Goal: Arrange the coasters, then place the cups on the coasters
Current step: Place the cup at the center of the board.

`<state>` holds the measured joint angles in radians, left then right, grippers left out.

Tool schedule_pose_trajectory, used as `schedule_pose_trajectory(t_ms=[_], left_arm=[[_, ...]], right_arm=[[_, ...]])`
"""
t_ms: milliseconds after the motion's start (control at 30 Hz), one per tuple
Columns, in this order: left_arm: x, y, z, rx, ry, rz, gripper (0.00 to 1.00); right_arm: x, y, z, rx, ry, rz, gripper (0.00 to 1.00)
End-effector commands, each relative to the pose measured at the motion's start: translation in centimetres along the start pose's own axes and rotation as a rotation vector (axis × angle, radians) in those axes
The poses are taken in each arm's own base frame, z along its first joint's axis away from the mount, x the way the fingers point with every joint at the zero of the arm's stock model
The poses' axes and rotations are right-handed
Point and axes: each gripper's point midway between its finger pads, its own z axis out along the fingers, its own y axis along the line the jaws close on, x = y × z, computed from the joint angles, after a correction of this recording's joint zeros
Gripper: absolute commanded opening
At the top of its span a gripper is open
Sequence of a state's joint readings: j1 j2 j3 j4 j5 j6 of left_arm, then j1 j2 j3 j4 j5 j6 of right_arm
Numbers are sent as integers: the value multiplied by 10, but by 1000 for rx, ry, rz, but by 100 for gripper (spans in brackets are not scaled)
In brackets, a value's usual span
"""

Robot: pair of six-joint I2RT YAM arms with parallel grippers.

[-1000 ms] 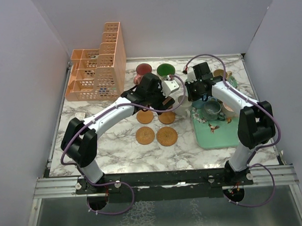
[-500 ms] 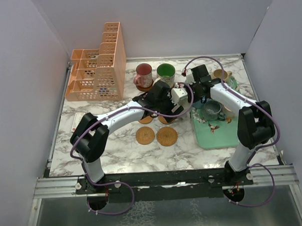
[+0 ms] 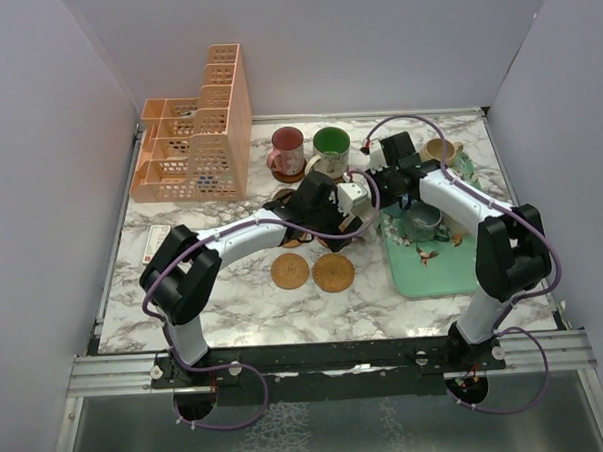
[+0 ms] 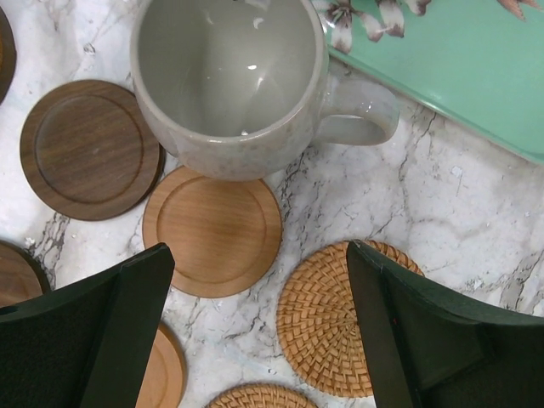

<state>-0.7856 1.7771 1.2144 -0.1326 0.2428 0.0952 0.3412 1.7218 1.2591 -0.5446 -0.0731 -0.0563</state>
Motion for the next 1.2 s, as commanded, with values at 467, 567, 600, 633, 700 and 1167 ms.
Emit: schedule_pose_trajectory(t_ms=[467, 567, 600, 633, 700, 1167], left_arm=[[6, 4, -17, -24, -8, 112, 87], [3, 9, -29, -35, -20, 139, 87], [5, 12, -31, -37, -17, 141, 87], [7, 13, -34, -32, -16, 140, 87], [11, 17, -38, -24, -13, 134, 87], [13, 44, -65, -40, -57, 68, 87]], right_arm=[[-50, 14, -30, -110, -157, -281, 46], [-54, 19, -28, -157, -160, -377, 52], [-52, 20, -25, -173, -147, -405, 53], [-53, 20, -23, -183, -137, -432, 54], [-50, 20, -17, -208, -108, -490, 56], [-38, 20, 22, -370, 53, -736, 58]])
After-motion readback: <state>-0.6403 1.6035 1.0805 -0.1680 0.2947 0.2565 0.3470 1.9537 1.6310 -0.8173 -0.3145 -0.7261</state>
